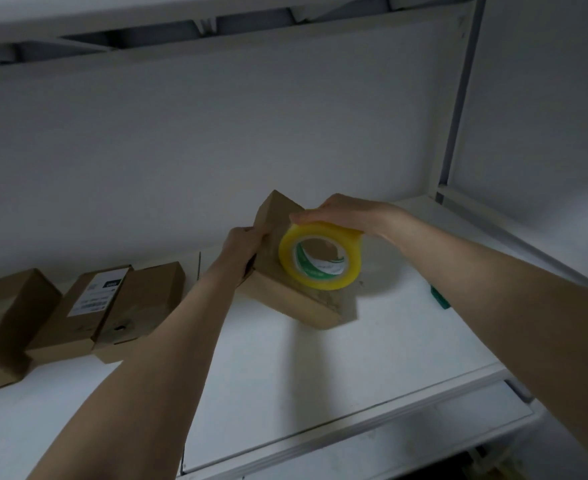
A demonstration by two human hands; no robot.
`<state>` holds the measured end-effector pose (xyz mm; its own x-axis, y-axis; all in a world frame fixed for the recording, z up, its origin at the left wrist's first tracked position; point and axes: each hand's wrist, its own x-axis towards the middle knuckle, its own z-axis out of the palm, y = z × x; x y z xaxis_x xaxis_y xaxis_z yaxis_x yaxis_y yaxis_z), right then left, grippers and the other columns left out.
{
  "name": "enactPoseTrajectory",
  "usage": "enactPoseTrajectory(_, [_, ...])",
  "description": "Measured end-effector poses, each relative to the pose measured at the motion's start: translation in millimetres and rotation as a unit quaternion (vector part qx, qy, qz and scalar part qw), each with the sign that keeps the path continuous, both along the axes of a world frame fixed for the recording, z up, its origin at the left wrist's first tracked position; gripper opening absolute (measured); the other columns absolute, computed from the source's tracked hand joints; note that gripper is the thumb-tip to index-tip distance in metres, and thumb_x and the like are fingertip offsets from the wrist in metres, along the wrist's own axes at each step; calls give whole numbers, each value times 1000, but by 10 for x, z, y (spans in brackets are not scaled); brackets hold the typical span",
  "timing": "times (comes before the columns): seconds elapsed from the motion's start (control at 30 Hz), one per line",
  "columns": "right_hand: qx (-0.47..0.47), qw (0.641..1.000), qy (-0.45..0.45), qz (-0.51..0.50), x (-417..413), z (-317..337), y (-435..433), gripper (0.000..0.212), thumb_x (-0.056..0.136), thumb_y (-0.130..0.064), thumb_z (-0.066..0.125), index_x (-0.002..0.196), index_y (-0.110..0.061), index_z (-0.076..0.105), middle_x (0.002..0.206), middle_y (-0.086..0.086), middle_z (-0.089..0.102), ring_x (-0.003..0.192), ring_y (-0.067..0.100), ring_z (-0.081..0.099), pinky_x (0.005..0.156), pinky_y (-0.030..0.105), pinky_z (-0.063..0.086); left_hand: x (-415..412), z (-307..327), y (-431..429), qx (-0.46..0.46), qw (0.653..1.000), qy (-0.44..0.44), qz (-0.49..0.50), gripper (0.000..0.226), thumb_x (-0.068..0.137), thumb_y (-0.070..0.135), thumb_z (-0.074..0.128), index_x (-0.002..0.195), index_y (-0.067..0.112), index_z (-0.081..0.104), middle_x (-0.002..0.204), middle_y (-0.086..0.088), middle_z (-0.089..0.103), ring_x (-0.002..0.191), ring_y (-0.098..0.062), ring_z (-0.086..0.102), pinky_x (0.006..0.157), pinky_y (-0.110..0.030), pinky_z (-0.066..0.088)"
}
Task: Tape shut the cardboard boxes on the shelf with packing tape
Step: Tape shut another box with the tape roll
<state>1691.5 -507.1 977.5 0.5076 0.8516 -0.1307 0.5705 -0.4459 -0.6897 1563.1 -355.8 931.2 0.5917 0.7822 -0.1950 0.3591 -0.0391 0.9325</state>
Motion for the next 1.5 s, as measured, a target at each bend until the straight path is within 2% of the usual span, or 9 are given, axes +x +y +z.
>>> enactPoseTrajectory(0.1, [-50, 998, -47, -4, 86, -65, -135, 53, 74, -74, 62, 72, -21, 61, 69, -5, 62, 65, 12, 59, 61, 24, 45, -61, 95, 65, -18, 999, -25, 12, 39, 85, 34, 68, 111, 5, 65, 90, -8, 66, 74, -21, 62, 60, -27, 48])
enactPoseTrajectory(0.27, [-35, 999, -13, -21, 192, -175, -268, 60, 70, -77, 62, 80, -19, 68, 82, 4, 70, 74, 18, 66, 79, 35, 54, -163, -7, 6, -53, 997, -52, 14, 40, 86, 31, 67, 112, 0, 65, 87, -9, 67, 72, -22, 63, 59, -26, 48])
enactPoseTrajectory(0.37, [27, 998, 48, -43, 239, -197, -371, 48, 77, -67, 64, 85, -20, 68, 75, -1, 70, 62, 8, 67, 64, 27, 55, -233, -69, 7, -69, 995, -67, 30, 38, 87, 31, 66, 109, 0, 65, 85, -10, 67, 73, -24, 63, 63, -28, 50])
enactPoseTrajectory(0.57, [-112, 990, -70, -45, 220, -280, -471, 70, 73, -79, 57, 100, -15, 71, 98, 3, 70, 86, 18, 66, 79, 33, 54, -275, -91, -21, -76, 991, -106, 34, 30, 88, 27, 65, 105, 2, 66, 80, -10, 67, 67, -23, 64, 59, -27, 52])
enactPoseTrajectory(0.7, [-180, 977, -109, -40, 161, -294, -474, 80, 80, -80, 45, 117, -11, 63, 120, 8, 63, 100, 23, 61, 86, 31, 49, -291, -169, -58, -80, 990, -111, 45, 23, 91, 27, 62, 101, 6, 63, 75, -6, 63, 59, -17, 60, 40, -17, 46])
enactPoseTrajectory(0.8, [-237, 959, -153, -27, 113, -325, -460, 86, 82, -80, 41, 129, -9, 56, 136, 11, 54, 118, 27, 54, 93, 31, 43, -307, -213, -63, -79, 990, -108, 37, 23, 90, 29, 62, 100, 8, 62, 77, -5, 62, 65, -19, 59, 49, -22, 48])
enactPoseTrajectory(1.07, [-137, 987, -46, -69, 233, -460, -537, 67, 75, -75, 60, 100, -13, 67, 99, 6, 68, 87, 20, 65, 83, 34, 52, -395, -458, 37, -118, 987, -94, 53, 28, 89, 30, 64, 103, 6, 67, 92, -12, 69, 79, -27, 65, 82, -39, 52])
enactPoseTrajectory(1.3, [-203, 974, -82, -56, 218, -421, -498, 49, 75, -67, 67, 84, -19, 64, 81, -2, 62, 73, 13, 61, 60, 26, 45, -349, -641, -14, -113, 989, -80, 58, 21, 93, 28, 59, 96, 9, 65, 80, -7, 66, 68, -21, 62, 60, -27, 51])
enactPoseTrajectory(1.5, [-184, 978, -80, -66, 129, -385, -366, 43, 79, -59, 69, 80, -17, 63, 79, 1, 63, 70, 15, 60, 57, 26, 44, -405, -816, 126, -116, 993, -11, -32, 48, 97, 51, 42, 130, 18, 55, 121, -5, 64, 110, -26, 60, 102, -41, 44])
